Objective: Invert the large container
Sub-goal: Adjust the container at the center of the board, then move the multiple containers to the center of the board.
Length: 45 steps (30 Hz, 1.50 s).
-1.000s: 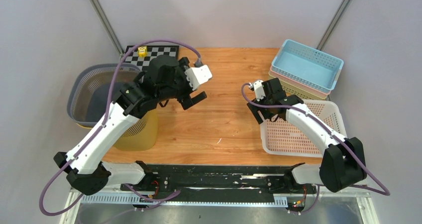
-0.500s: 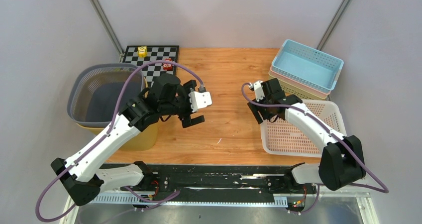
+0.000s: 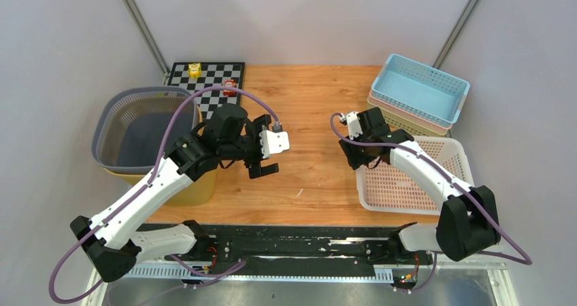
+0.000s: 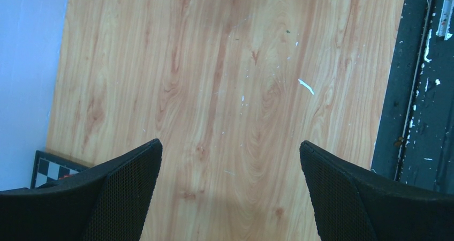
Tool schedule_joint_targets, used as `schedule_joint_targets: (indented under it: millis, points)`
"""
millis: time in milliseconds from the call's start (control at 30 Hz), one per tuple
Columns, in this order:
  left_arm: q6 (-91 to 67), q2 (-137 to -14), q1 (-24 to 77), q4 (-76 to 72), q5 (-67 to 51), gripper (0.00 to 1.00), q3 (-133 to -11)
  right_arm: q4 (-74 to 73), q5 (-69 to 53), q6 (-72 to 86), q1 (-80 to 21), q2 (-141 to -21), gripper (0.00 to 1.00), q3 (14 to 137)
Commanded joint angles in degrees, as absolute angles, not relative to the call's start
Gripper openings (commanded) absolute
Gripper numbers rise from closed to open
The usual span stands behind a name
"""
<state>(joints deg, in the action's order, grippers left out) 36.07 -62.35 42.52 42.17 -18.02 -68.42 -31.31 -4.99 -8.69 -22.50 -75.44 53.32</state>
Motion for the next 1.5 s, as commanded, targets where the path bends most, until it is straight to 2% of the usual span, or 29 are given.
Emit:
schedule_joint_targets:
  millis: [0,133,367,567,833,1067,1200,1467]
  points:
    - [36.10,-61.48,42.89,42.07,-20.13,1.00,-68.17,-32.95,-6.27,-8.20,-23.27,-73.76,0.60,53.35]
    - [36.01,-61.61,42.89,42.26,-20.23,1.00,-68.26,-33.16,-5.90,-8.54,-23.29,-74.49,0.60,53.82]
    - [36.54,-60.39,42.89,42.70,-19.80,1.00,-67.96,-37.78,-1.94,-12.34,-23.07,-70.19,0.78,60.29]
    - [36.94,-60.65,42.89,43.25,-19.51,1.00,-68.45,-37.57,3.59,-17.50,-19.49,-70.61,0.85,68.71]
    - [37.75,-61.00,42.89,43.15,-16.58,1.00,-68.25,-37.48,1.11,-15.21,-8.05,-89.67,0.86,91.27]
    - [37.80,-61.05,42.89,42.79,-15.10,1.00,-67.20,-38.24,-0.54,-5.10,-5.72,-108.92,0.86,109.49]
    - [38.00,-60.67,42.89,42.37,-13.76,1.00,-66.43,-38.22,-0.31,2.42,-4.90,-117.85,0.86,116.36]
    - [38.14,-61.35,42.89,42.10,-12.70,1.00,-66.35,-38.06,2.35,8.77,-4.66,-126.38,0.84,121.28]
